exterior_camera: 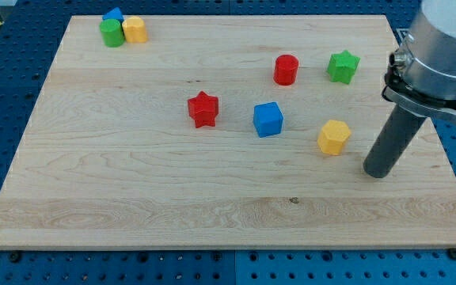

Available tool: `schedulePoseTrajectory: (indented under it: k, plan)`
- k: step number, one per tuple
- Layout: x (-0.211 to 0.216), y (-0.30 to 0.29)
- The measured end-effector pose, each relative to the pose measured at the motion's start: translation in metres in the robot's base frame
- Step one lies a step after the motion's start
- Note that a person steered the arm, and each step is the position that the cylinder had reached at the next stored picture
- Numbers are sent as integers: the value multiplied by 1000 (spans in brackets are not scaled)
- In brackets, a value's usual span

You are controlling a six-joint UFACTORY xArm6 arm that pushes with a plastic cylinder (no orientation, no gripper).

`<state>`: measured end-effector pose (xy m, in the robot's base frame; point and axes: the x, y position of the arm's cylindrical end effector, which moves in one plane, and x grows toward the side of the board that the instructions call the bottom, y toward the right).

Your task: Place the yellow hexagon bottom left to the green star

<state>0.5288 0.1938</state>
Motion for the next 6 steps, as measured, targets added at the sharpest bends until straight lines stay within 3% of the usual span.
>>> schedulePoseTrajectory:
  k: [4,6]
  plan:
    - [-65,-86]
    - [-68,-152]
